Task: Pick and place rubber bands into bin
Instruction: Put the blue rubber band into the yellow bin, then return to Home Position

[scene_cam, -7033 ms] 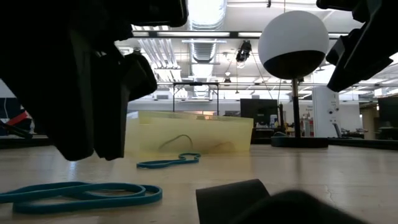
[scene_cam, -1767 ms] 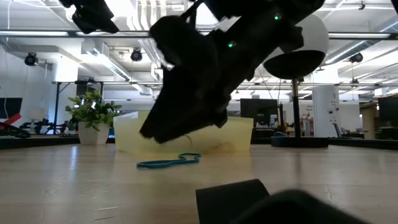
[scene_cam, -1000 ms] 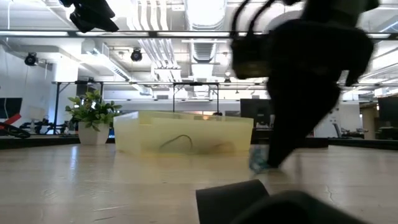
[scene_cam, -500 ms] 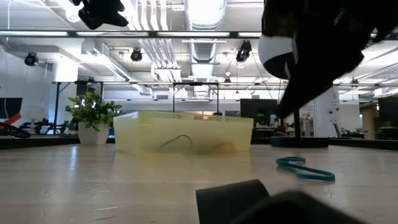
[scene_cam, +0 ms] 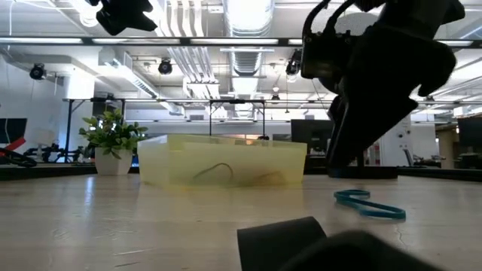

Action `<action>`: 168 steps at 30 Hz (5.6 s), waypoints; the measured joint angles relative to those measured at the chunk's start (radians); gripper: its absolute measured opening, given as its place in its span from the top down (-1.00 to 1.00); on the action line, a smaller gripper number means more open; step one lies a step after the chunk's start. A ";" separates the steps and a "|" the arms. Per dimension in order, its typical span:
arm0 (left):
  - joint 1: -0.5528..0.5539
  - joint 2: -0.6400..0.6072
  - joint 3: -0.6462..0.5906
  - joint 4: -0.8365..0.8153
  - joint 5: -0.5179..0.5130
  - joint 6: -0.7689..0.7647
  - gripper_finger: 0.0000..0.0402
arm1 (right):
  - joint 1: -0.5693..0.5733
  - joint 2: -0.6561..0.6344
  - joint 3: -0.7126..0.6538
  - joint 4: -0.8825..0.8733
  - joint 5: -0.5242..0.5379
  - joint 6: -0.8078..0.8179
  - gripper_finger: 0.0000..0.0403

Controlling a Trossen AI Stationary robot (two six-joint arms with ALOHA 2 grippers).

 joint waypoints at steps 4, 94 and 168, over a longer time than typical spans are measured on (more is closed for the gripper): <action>0.000 0.003 0.000 0.001 0.000 0.001 -0.01 | -0.006 0.000 -0.004 -0.011 -0.026 -0.082 -0.39; 0.001 0.002 -0.002 0.079 -0.037 0.087 -0.01 | -0.325 0.103 0.542 -0.345 0.168 -0.425 0.96; 0.258 -0.679 -0.900 1.154 0.274 0.397 -0.01 | -0.400 -1.508 -0.771 0.435 -0.185 -0.390 0.55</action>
